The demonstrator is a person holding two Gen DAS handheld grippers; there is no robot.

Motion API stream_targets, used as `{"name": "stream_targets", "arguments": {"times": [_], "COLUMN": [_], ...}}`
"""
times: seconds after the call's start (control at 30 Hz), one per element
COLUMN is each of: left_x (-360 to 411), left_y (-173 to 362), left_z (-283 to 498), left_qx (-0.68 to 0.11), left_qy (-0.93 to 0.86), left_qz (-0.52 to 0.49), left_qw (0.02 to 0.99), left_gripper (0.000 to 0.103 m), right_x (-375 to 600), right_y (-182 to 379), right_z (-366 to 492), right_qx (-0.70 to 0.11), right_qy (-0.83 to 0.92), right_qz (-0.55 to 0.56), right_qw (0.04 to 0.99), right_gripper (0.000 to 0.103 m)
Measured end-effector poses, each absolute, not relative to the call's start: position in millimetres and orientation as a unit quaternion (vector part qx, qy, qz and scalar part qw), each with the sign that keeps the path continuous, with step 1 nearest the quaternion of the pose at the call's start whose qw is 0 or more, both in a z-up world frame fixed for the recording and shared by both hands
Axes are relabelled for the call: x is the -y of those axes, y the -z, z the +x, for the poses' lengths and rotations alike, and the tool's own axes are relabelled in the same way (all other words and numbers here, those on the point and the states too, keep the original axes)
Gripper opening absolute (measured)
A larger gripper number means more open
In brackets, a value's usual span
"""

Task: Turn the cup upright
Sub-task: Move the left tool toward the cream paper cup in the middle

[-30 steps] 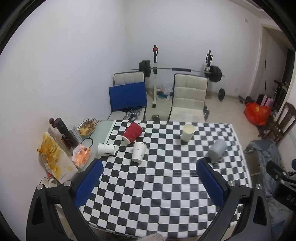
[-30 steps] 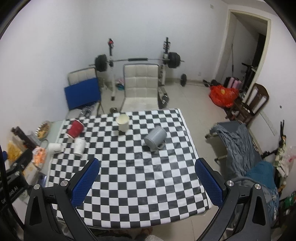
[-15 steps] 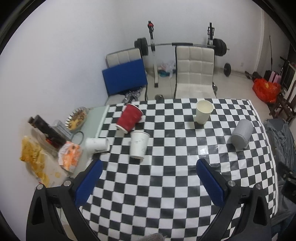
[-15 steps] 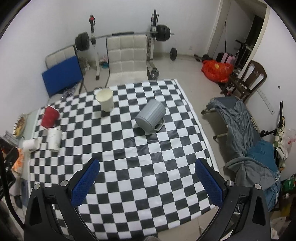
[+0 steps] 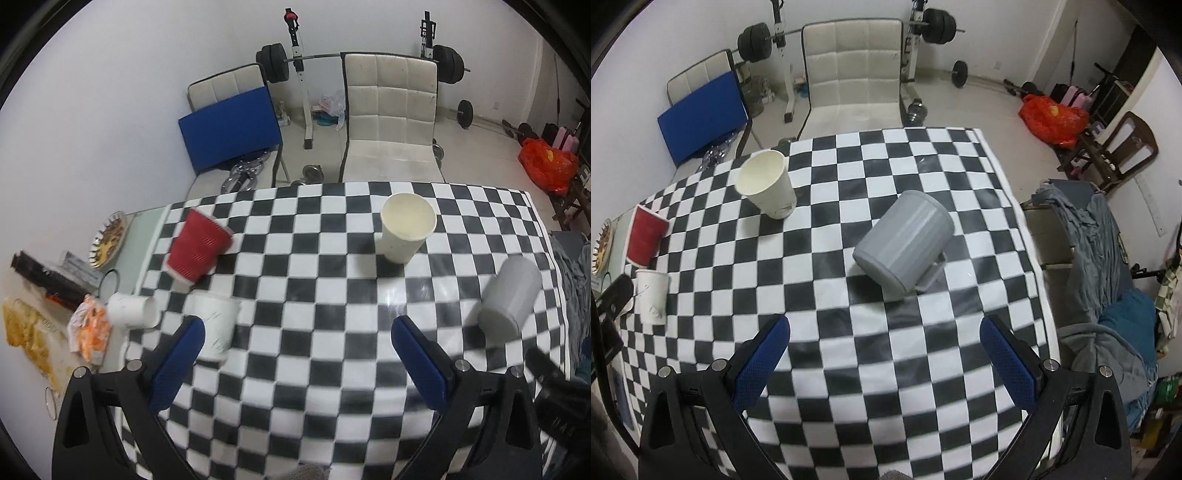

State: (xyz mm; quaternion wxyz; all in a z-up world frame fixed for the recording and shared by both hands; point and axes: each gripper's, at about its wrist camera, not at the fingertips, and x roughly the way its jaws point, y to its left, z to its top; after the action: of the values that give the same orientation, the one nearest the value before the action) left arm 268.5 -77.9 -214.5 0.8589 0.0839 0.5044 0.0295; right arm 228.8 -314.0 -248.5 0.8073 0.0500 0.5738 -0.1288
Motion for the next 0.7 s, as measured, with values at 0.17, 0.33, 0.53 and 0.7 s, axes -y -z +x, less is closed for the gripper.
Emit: {"name": "stream_targets", "arguments": {"times": [0.17, 0.33, 0.53, 0.7], "left_x": [93, 100, 105, 119], "left_y": [241, 265, 291, 308], "left_z": [299, 325, 342, 349], "left_qx": [-0.509, -0.518, -0.525, -0.517], "left_qy": [-0.021, -0.011, 0.016, 0.056], "left_qz": [0.083, 0.066, 0.034, 0.012], "left_qw": [0.857, 0.853, 0.850, 0.854], "left_gripper": [0.103, 0.103, 0.103, 0.103], "right_x": [325, 336, 345, 353], "right_y": [275, 290, 309, 322], "right_z": [266, 299, 334, 351], "right_qx": [-0.588, -0.592, -0.598, -0.602], "right_qy": [0.114, 0.106, 0.101, 0.103], "right_qz": [0.047, 0.030, 0.011, -0.001], "right_qw": [0.799, 0.798, 0.795, 0.792], "right_gripper": [0.103, 0.103, 0.103, 0.103]}}
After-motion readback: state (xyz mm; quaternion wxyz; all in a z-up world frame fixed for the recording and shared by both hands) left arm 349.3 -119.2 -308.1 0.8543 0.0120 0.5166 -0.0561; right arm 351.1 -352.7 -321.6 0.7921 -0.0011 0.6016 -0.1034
